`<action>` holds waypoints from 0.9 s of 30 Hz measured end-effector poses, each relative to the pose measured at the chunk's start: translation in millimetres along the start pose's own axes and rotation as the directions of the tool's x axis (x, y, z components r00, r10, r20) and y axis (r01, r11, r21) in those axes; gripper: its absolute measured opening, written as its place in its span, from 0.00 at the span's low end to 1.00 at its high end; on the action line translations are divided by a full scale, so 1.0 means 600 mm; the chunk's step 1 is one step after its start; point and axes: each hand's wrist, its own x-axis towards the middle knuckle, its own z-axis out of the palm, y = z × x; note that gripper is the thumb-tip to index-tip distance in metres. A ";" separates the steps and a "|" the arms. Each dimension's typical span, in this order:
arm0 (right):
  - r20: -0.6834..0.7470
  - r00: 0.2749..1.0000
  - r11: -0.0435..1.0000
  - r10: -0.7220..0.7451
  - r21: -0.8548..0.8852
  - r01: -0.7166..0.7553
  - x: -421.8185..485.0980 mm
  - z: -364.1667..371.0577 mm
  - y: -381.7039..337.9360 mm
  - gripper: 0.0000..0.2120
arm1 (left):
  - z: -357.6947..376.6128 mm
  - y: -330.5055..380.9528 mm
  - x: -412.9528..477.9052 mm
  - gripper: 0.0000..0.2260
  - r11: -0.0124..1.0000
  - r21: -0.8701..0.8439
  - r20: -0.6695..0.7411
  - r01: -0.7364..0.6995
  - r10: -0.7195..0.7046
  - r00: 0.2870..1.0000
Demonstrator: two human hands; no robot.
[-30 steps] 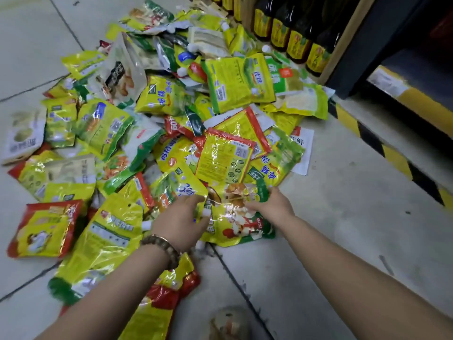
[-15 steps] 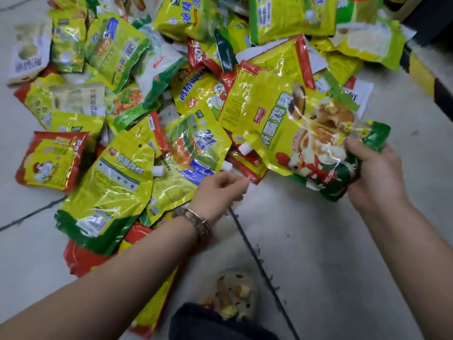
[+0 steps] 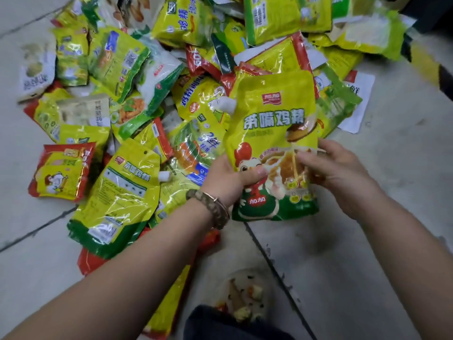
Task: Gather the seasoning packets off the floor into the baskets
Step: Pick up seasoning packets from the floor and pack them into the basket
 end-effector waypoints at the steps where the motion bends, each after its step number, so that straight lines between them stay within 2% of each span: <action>1: 0.074 0.997 0.999 0.035 -0.012 -0.034 0.000 0.005 -0.001 0.28 | 0.003 0.003 -0.005 0.12 0.999 0.043 0.050 0.002 -0.004 0.999; 3: 0.128 0.988 0.990 0.090 0.094 -0.102 -0.002 0.021 0.002 0.21 | 0.005 0.003 -0.007 0.15 0.988 0.154 0.102 0.001 -0.017 0.995; 6: 0.048 0.991 0.953 0.128 0.270 -0.136 -0.002 0.028 0.021 0.14 | -0.018 0.015 0.006 0.17 0.932 0.355 0.141 -0.074 0.025 0.990; 8: -0.036 0.993 0.961 0.115 0.256 -0.102 -0.003 0.026 0.040 0.09 | -0.058 0.031 0.033 0.22 0.850 0.510 0.020 -0.132 0.142 0.990; 10: -0.103 0.988 0.967 0.111 0.241 -0.083 -0.006 0.020 0.055 0.08 | -0.111 0.048 0.073 0.30 0.720 0.689 -0.120 -0.082 0.226 0.967; 11: -0.119 0.987 0.964 0.111 0.255 -0.078 -0.008 0.019 0.061 0.09 | -0.136 0.051 0.095 0.36 0.620 0.784 -0.129 -0.022 0.197 0.972; 13: -0.140 0.983 0.955 0.116 0.286 -0.072 -0.010 0.014 0.069 0.10 | -0.171 0.052 0.132 0.50 0.391 0.917 -0.105 0.083 0.035 0.994; 15: -0.149 0.981 0.946 0.122 0.318 -0.070 -0.012 0.011 0.071 0.10 | -0.184 0.055 0.153 0.59 0.196 0.972 -0.113 0.130 -0.095 0.989; 17: -0.154 0.981 0.938 0.122 0.342 -0.062 -0.013 0.009 0.075 0.10 | -0.186 0.060 0.165 0.64 0.086 0.988 -0.112 0.125 -0.146 0.983; 19: -0.159 0.980 0.931 0.120 0.360 -0.056 -0.016 0.008 0.076 0.10 | -0.182 0.065 0.167 0.63 0.165 0.975 -0.123 0.146 -0.143 0.982; 20: -0.159 0.980 0.929 0.121 0.366 -0.056 -0.017 0.008 0.077 0.10 | -0.184 0.062 0.167 0.61 0.222 0.960 -0.147 0.173 -0.126 0.981; 21: -0.158 0.980 0.928 0.121 0.369 -0.055 -0.017 0.008 0.077 0.11 | -0.186 0.060 0.165 0.56 0.238 0.952 -0.167 0.191 -0.114 0.979; 24: -0.154 0.980 0.930 0.128 0.361 -0.065 -0.020 0.011 0.083 0.14 | -0.193 0.052 0.162 0.36 0.148 0.972 -0.167 0.185 -0.123 0.978; 27: -0.165 0.977 0.935 0.135 0.347 -0.071 -0.025 0.011 0.089 0.10 | -0.189 0.046 0.148 0.24 0.160 0.978 -0.120 0.133 -0.091 0.989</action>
